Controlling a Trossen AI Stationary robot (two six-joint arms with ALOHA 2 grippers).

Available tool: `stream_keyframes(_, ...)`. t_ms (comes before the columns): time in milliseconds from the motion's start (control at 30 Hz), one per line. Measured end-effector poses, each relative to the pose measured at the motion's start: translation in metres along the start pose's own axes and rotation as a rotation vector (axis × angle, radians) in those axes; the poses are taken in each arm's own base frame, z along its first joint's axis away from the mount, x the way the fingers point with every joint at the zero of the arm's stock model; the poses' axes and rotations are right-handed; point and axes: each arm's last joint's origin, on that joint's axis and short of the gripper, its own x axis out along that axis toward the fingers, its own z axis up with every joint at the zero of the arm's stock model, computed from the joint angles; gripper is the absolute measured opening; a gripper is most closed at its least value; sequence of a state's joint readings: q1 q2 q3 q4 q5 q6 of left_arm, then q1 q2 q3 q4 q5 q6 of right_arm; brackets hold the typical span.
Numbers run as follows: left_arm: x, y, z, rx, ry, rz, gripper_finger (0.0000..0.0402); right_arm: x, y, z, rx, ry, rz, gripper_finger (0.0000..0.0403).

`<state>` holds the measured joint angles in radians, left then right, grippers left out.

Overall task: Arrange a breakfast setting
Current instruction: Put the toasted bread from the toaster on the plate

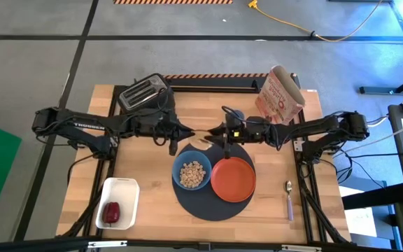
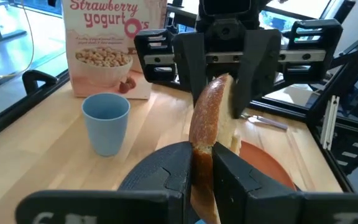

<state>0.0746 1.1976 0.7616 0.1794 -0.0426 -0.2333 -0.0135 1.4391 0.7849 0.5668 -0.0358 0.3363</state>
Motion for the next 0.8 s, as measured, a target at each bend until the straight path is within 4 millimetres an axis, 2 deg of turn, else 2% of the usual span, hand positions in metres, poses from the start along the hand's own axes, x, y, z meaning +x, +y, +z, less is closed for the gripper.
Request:
stream_keyframes(133, 0.000, 0.001, 0.000, 0.005, 0.000, 0.013, 0.0046, 0.000, 0.000, 0.000, 0.001, 0.003, -0.001, 0.0065)
stream_keyframes(267, 0.000, 0.003, 0.000, 0.002, -0.024, 0.108, 0.0046, -0.001, -0.001, 0.001, 0.045, -0.007, -0.009, 0.0040)
stream_keyframes(400, 0.000, 0.002, 0.004, 0.003, -0.053, 0.115, 0.0046, -0.011, 0.003, 0.007, 0.102, 0.000, 0.028, 0.0041)
stream_keyframes(633, -0.001, 0.003, 0.004, 0.010, -0.056, 0.116, 0.0046, -0.042, 0.009, 0.010, 0.138, 0.102, -0.011, 0.0045)
stream_keyframes(733, -0.001, 0.001, 0.004, 0.023, -0.062, 0.101, 0.0046, -0.048, 0.010, 0.008, 0.165, 0.131, -0.022, 0.0041)
stream_keyframes(800, -0.001, 0.000, 0.005, 0.028, -0.074, 0.099, 0.0046, -0.052, 0.013, 0.000, 0.191, 0.222, -0.003, 0.0041)
